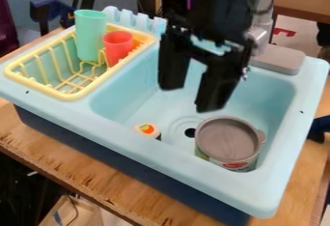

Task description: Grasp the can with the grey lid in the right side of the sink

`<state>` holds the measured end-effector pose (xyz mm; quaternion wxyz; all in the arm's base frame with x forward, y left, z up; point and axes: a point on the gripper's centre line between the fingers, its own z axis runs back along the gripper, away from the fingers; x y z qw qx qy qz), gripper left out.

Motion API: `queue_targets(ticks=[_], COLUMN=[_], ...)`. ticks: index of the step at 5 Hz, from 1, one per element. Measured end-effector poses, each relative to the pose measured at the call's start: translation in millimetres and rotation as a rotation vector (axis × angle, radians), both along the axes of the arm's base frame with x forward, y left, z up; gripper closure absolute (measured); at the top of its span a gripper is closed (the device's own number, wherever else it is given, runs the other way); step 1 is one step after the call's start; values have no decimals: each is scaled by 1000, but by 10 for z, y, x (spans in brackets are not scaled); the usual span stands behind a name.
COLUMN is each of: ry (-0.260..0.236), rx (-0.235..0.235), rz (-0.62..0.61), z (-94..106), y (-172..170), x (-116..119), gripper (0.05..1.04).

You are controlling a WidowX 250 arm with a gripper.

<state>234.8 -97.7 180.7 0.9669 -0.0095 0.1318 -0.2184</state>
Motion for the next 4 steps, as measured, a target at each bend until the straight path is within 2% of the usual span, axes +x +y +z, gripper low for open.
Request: queue_targets(ticks=[1,2,4], ry=[54,88,129], rx=[-19,-29,-31], rz=[11,-6,-16], z=[-96,-204,-316], y=[-98,-209,-264], x=[-69,-110,-169], gripper=[87,87,87])
